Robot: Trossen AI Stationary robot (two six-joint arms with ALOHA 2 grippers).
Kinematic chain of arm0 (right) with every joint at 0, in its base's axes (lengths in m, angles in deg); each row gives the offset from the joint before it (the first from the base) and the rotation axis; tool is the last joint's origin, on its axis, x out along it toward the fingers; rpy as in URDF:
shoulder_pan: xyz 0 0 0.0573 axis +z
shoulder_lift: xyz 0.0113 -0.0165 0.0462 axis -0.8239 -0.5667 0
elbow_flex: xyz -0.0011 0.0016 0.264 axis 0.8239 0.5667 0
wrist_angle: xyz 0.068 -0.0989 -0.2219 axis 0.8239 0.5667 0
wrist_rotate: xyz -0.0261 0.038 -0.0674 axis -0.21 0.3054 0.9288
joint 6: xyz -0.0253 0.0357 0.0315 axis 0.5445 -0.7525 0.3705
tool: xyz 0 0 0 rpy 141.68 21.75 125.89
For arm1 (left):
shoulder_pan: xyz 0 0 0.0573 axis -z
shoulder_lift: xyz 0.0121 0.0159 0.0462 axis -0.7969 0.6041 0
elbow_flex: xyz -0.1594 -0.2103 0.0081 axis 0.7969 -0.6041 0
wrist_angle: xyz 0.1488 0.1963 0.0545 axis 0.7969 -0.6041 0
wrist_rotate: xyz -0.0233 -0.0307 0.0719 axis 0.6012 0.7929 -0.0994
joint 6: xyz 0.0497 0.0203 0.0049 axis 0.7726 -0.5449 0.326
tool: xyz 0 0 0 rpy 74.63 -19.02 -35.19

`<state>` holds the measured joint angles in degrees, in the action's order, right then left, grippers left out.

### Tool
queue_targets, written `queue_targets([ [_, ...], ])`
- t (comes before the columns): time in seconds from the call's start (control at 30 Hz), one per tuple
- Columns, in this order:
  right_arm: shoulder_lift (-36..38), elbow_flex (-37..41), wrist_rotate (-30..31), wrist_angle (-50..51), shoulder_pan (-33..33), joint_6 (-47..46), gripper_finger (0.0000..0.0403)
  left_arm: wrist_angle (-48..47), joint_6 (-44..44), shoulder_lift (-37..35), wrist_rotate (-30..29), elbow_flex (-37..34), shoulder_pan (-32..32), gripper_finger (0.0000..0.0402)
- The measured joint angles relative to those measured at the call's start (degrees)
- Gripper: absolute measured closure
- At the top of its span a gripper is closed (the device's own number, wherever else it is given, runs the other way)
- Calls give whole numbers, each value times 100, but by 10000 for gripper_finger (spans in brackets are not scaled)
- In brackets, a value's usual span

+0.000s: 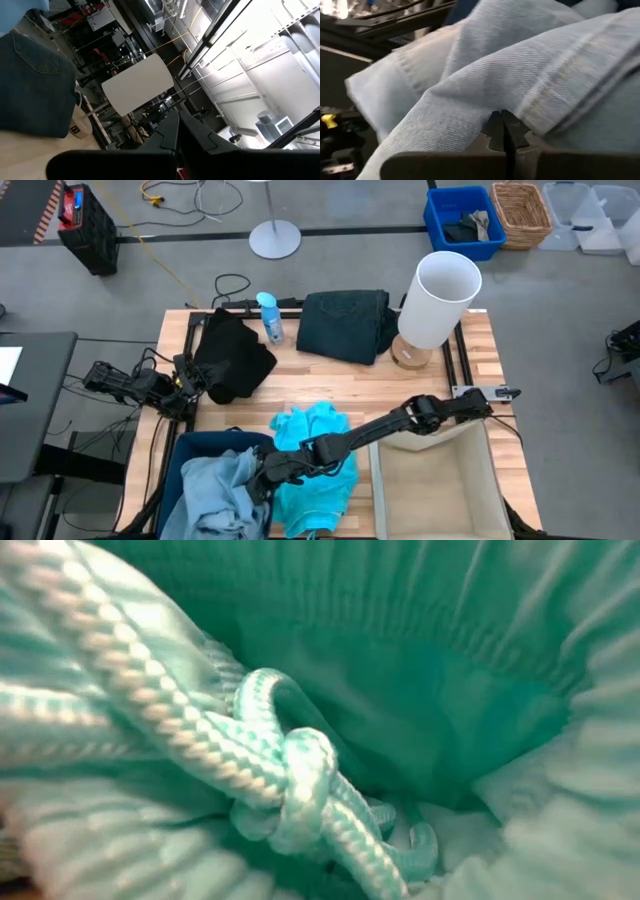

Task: Sort clothes
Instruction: Put the light blue jeans into the blue laundry organizer

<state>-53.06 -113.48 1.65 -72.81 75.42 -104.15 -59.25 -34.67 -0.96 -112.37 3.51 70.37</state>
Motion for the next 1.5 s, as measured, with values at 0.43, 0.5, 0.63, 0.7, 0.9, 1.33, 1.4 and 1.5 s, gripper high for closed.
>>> queue_targets([
  [0.43,-20,9,-386,-643,-94,261,346,5,-9,0,9,0,0,396],
  [0.5,-14,9,-390,-603,-102,270,321,7,-17,0,29,0,0,396],
  [0.63,38,8,-400,-598,-102,786,276,12,-57,0,136,0,0,396],
  [0.7,77,-53,-381,-483,-109,1161,260,12,-62,0,189,0,0,396],
  [0.9,101,-462,-67,38,-120,2670,237,10,-80,0,201,0,0,396],
  [1.33,203,-730,53,1267,-131,4190,166,9,-117,0,201,0,0,396],
  [1.4,303,-730,151,1258,-143,4231,164,11,-122,-1,201,0,0,396],
  [1.5,454,-737,416,1173,-202,4266,165,4,-114,0,201,0,0,396],
])
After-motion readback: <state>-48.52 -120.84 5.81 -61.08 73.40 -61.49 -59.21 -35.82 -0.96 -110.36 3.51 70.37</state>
